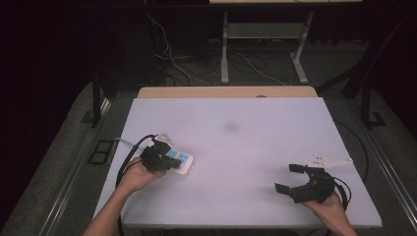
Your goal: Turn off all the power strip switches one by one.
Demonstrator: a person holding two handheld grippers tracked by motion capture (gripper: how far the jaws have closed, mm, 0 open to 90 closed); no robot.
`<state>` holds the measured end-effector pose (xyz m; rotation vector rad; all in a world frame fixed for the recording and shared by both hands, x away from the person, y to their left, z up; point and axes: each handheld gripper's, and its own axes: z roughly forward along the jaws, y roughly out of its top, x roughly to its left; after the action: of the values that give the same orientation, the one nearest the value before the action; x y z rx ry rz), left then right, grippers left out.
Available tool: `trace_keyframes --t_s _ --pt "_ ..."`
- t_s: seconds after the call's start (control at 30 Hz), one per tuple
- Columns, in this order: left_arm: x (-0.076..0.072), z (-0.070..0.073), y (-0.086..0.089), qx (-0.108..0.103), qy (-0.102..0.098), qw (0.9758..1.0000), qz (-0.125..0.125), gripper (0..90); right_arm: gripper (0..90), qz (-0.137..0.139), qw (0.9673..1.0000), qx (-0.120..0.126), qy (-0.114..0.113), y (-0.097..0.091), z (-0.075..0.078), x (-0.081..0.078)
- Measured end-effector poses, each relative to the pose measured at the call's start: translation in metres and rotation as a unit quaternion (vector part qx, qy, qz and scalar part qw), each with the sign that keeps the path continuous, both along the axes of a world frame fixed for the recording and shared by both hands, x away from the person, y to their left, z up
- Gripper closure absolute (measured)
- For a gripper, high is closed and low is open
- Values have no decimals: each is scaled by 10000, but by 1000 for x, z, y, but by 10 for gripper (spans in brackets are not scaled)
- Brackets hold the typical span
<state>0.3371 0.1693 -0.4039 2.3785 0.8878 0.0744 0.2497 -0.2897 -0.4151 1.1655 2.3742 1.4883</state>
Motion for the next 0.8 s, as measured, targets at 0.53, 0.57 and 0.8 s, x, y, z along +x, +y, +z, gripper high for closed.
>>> trace_keyframes --t_s 0.53,0.57,0.8 --pt "0 -2 1 -39 -24 10000 -32 897 5 -12 10000 -6 -41 0 1 -1" --pt "0 -2 1 -38 -26 10000 -30 897 5 -9 10000 -7 -39 0 1 -1" --pt "0 -2 2 -79 5 10000 6 895 5 6 10000 -25 -20 0 0 -1"
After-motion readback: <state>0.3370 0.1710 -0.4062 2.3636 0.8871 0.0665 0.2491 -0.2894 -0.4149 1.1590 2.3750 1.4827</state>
